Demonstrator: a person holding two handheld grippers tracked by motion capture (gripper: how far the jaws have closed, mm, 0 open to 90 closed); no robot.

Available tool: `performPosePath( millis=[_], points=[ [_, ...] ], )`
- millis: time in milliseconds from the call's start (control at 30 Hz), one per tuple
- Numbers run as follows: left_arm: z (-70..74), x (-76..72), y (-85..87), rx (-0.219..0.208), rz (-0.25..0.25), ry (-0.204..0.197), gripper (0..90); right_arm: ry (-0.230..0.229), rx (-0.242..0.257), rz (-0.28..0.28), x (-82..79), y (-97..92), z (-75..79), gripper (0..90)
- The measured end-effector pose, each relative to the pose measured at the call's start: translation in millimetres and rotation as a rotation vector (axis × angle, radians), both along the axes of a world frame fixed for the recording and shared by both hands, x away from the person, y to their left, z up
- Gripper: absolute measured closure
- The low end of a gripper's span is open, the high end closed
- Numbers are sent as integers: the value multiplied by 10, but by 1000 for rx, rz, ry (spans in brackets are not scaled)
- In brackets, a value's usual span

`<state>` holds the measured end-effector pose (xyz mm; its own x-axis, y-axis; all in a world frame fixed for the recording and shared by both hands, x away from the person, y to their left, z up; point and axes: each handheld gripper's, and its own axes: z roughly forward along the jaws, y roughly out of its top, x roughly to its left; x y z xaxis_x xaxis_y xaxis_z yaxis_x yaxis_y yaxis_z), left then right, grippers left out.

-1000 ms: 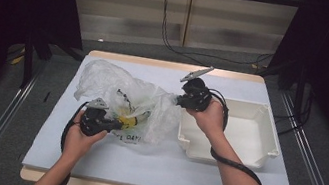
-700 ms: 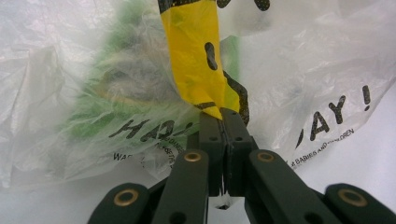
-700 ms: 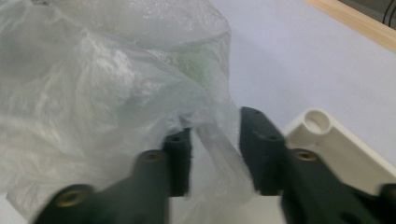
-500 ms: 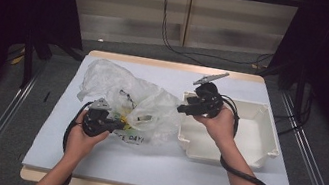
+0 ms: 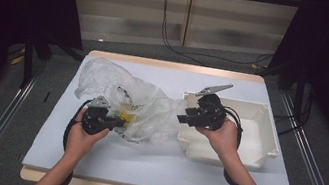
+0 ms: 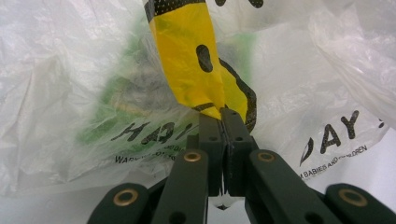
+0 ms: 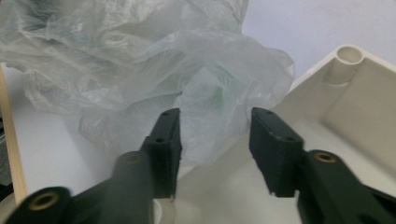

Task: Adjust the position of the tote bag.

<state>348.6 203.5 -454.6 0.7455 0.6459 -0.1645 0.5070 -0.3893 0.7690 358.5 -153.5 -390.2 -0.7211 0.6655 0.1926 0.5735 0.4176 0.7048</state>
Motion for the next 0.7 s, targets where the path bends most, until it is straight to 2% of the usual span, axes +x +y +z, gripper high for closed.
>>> performPosePath(
  millis=[33, 67, 100, 133, 167, 233, 367, 567, 633, 700],
  points=[
    [2, 1, 10, -3, -1, -2, 886, -10, -2, 5, 13, 5, -2, 698],
    [2, 1, 10, -3, -1, -2, 884, -10, -2, 5, 13, 5, -2, 698],
    [7, -1, 31, -10, 5, -5, 880, -42, -3, 6, 37, 3, 2, 854],
    [7, -1, 31, -10, 5, -5, 880, -42, -3, 6, 37, 3, 2, 854],
    [15, -3, 56, -12, 7, -3, 879, -49, 1, 1, 77, -3, 11, 900],
    [17, -9, 69, -15, 10, -3, 879, -33, 8, -8, 135, 1, 5, 900],
    [22, -33, 62, -6, 10, -4, 870, -30, 11, -26, 246, 32, -1, 900],
    [28, -72, 16, -20, -5, 11, 890, -65, 8, -38, 374, 70, 58, 900],
    [28, -99, -44, -33, -20, 16, 887, -66, 2, -48, 424, 66, 59, 900],
    [29, -122, -96, -23, -40, 17, 883, -56, 4, -54, 474, 46, 43, 900]
  ],
)
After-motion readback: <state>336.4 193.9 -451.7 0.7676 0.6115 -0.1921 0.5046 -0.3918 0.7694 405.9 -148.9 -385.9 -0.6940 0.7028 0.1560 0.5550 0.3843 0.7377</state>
